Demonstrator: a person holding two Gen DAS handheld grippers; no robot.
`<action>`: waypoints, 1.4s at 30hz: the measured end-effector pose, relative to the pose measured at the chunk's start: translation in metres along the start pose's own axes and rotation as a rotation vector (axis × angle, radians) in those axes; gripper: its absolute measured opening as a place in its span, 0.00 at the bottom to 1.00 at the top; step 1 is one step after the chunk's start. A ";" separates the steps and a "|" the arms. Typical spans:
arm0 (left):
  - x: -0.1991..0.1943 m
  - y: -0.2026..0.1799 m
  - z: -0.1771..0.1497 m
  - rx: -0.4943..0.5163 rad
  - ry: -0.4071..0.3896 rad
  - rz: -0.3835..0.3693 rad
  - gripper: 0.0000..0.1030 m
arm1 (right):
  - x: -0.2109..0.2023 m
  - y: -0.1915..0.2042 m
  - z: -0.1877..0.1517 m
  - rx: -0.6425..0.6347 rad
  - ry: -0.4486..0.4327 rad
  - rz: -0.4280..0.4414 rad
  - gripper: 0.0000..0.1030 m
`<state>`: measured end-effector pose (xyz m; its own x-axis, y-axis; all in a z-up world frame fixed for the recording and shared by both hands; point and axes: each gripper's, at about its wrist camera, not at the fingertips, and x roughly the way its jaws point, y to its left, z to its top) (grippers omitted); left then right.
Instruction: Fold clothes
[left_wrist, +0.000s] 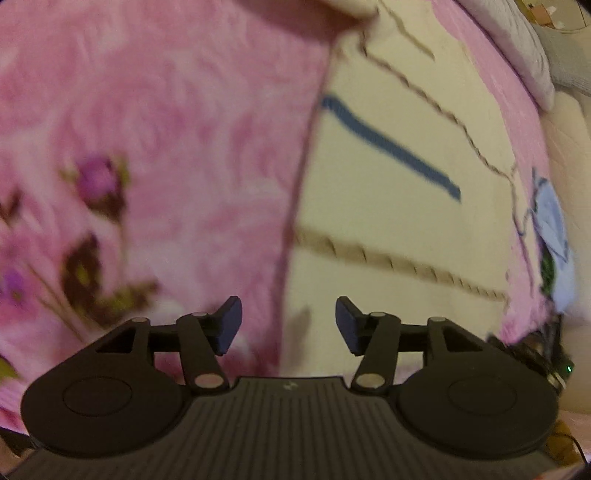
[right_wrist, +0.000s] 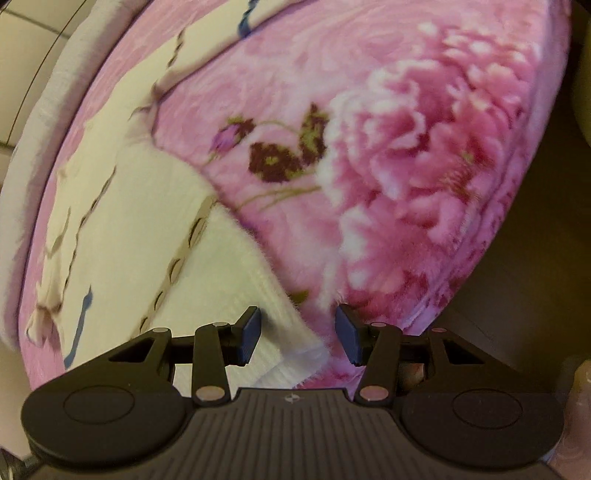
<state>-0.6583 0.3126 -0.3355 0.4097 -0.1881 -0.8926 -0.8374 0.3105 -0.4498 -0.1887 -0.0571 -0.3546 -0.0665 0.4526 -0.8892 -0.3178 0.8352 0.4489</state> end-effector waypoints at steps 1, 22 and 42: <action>0.007 0.001 -0.006 -0.007 0.016 -0.006 0.52 | -0.003 -0.003 -0.003 0.006 -0.004 -0.005 0.49; -0.003 0.001 -0.041 0.013 -0.068 0.121 0.12 | 0.000 -0.012 -0.053 -0.037 0.103 -0.130 0.53; -0.093 0.071 0.225 -0.017 -0.455 -0.019 0.39 | 0.055 0.159 -0.049 -0.188 -0.047 -0.296 0.69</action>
